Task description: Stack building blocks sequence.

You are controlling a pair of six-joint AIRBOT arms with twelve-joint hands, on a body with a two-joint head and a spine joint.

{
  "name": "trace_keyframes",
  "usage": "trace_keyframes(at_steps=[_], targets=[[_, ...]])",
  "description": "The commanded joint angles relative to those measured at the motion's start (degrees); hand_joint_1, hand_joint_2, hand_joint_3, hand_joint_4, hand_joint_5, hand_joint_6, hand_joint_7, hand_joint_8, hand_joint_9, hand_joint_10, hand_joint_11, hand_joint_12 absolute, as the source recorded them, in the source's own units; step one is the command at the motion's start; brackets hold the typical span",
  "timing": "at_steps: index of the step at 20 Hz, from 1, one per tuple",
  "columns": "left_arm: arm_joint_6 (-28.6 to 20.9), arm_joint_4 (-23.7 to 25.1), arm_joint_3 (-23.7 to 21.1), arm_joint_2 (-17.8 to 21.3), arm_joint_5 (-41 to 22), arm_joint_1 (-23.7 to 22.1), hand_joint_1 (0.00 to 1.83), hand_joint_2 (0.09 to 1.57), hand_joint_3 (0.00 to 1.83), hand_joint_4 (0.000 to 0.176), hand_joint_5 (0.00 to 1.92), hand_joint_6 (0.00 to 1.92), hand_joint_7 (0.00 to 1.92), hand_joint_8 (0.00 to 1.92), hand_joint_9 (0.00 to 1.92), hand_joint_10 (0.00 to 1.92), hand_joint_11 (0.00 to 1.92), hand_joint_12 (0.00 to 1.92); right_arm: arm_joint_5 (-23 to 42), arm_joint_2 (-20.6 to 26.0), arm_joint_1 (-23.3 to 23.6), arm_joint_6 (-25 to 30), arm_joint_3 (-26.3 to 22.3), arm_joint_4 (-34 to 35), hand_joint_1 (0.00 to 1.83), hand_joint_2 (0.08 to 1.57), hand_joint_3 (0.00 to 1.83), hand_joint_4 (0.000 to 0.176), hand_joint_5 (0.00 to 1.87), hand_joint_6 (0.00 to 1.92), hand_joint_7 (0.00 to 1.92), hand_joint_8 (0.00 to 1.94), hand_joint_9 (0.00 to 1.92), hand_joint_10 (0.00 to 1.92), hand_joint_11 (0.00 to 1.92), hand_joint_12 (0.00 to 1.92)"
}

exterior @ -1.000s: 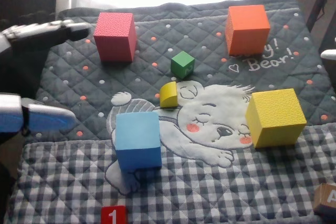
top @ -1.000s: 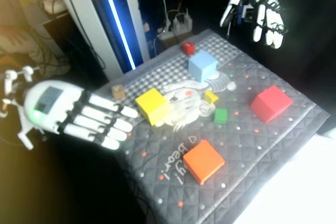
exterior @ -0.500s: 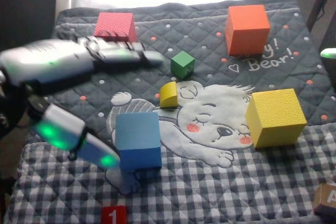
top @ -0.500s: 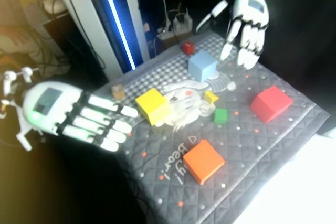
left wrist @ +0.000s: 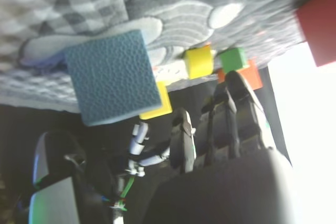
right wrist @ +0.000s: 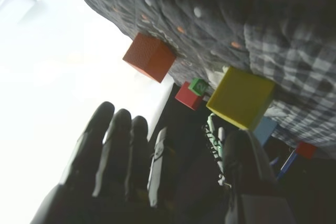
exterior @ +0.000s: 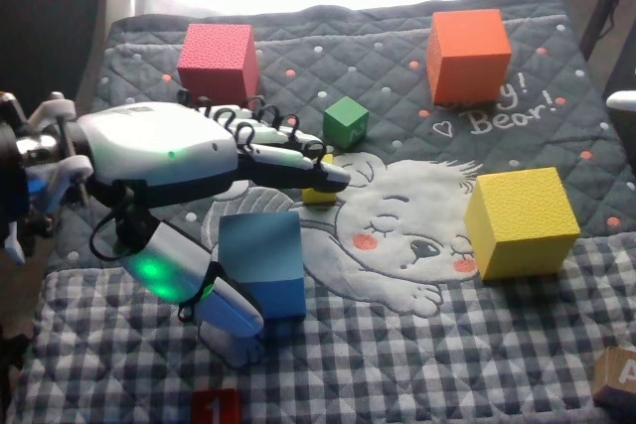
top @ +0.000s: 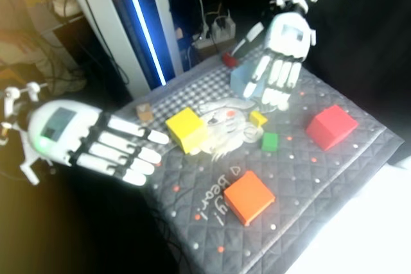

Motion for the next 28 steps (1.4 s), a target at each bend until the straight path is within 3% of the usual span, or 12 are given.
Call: trace_keyframes(at_steps=[1, 7, 10, 13, 14, 16, 19, 20, 23, 24, 27, 28], targets=[[-0.6, -1.0, 0.0, -0.4, -3.6, -0.8, 0.63, 0.79, 0.00, 0.176, 0.24, 0.00, 0.16, 0.00, 0.15, 0.01, 0.00, 0.71, 6.8, 0.2, 0.8, 0.1, 0.4, 1.5, 0.77, 1.15, 0.00, 0.141, 0.33, 0.00, 0.25, 0.00, 0.21, 0.00, 0.00, 0.48], [-1.7, 0.8, -0.1, -1.1, -3.2, -0.8, 0.71, 0.87, 0.00, 0.173, 0.35, 0.01, 0.43, 0.02, 0.39, 0.04, 0.00, 1.03, 6.8, 0.2, 0.8, 0.1, 0.4, 1.5, 0.75, 1.17, 0.00, 0.159, 0.33, 0.00, 0.26, 0.00, 0.22, 0.00, 0.00, 0.33], [-1.7, 0.8, -0.2, -1.5, -3.1, -0.6, 0.98, 0.90, 0.00, 0.039, 0.70, 0.01, 0.75, 0.03, 0.68, 0.11, 0.03, 1.44, 6.8, 0.2, 0.8, 0.1, 0.4, 1.6, 0.79, 1.18, 0.00, 0.143, 0.34, 0.00, 0.27, 0.00, 0.21, 0.00, 0.00, 0.26], [-1.7, 0.8, -0.2, -1.7, -2.9, 0.0, 1.03, 0.93, 0.00, 0.013, 0.80, 0.01, 0.83, 0.07, 0.65, 0.30, 0.07, 1.47, 6.8, 0.2, 0.8, 0.1, 0.4, 1.6, 0.76, 1.19, 0.00, 0.134, 0.34, 0.00, 0.27, 0.00, 0.23, 0.00, 0.00, 0.33], [-1.7, 0.7, -0.1, -1.7, -2.9, 0.1, 1.13, 0.96, 0.00, 0.000, 0.91, 0.04, 0.87, 0.26, 0.56, 0.80, 0.13, 1.60, 6.8, 0.2, 0.8, 0.1, 0.3, 1.6, 0.75, 1.19, 0.00, 0.130, 0.34, 0.00, 0.28, 0.00, 0.23, 0.00, 0.00, 0.38], [-1.7, -0.2, 0.1, -1.8, -2.9, 0.4, 1.14, 1.14, 0.00, 0.000, 0.91, 1.03, 0.63, 1.33, 0.53, 1.64, 0.37, 1.88, 6.8, 0.2, 0.8, 0.1, 0.3, 1.7, 0.72, 1.20, 0.00, 0.137, 0.34, 0.00, 0.28, 0.00, 0.24, 0.00, 0.00, 0.45], [-0.4, -4.4, 1.1, -1.4, -4.5, 0.3, 1.22, 1.22, 0.00, 0.000, 0.85, 1.03, 0.74, 1.58, 0.66, 1.68, 0.77, 1.74, 6.8, 0.2, 0.8, 0.1, 0.3, 1.7, 0.70, 1.20, 0.00, 0.140, 0.34, 0.00, 0.29, 0.00, 0.25, 0.00, 0.00, 0.44], [1.0, -6.2, 1.0, -0.5, -5.2, -0.3, 1.41, 1.16, 0.00, 0.000, 0.69, 1.42, 0.57, 1.85, 0.66, 1.87, 0.88, 1.88, 6.8, 0.2, 0.8, 0.1, 0.3, 1.7, 0.72, 1.20, 0.00, 0.138, 0.35, 0.00, 0.30, 0.00, 0.26, 0.00, 0.00, 0.50], [2.6, -9.8, 1.1, 2.3, -7.8, -4.0, 1.41, 1.09, 0.00, 0.000, 0.76, 1.28, 0.59, 1.88, 0.72, 1.92, 0.85, 1.92, 6.8, 0.2, 0.8, 0.1, 0.3, 1.7, 0.67, 1.21, 0.00, 0.128, 0.35, 0.00, 0.30, 0.00, 0.26, 0.00, 0.00, 0.48], [2.9, -10.6, 1.5, 2.9, -8.5, -5.5, 1.54, 1.11, 0.00, 0.000, 0.65, 1.75, 0.61, 1.91, 0.78, 1.92, 0.88, 1.92, 6.8, 0.2, 0.8, 0.1, 0.3, 1.7, 0.65, 1.21, 0.00, 0.136, 0.35, 0.00, 0.30, 0.00, 0.25, 0.00, 0.00, 0.35], [3.7, -12.0, 3.8, 3.2, -8.0, -10.4, 1.59, 1.12, 0.00, 0.000, 0.67, 1.89, 0.67, 1.92, 0.91, 1.92, 1.06, 1.92, 6.8, 0.2, 0.8, 0.1, 0.3, 1.7, 0.66, 1.21, 0.00, 0.134, 0.35, 0.00, 0.31, 0.00, 0.26, 0.00, 0.00, 0.36], [5.6, -14.2, 5.3, 2.9, -7.0, -12.2, 1.39, 1.20, 0.03, 0.000, 0.67, 1.74, 0.71, 1.58, 0.79, 1.92, 0.86, 1.92, 6.8, 0.1, 0.8, 0.1, 0.3, 1.7, 0.66, 1.22, 0.00, 0.133, 0.35, 0.00, 0.30, 0.00, 0.25, 0.00, 0.00, 0.48]])
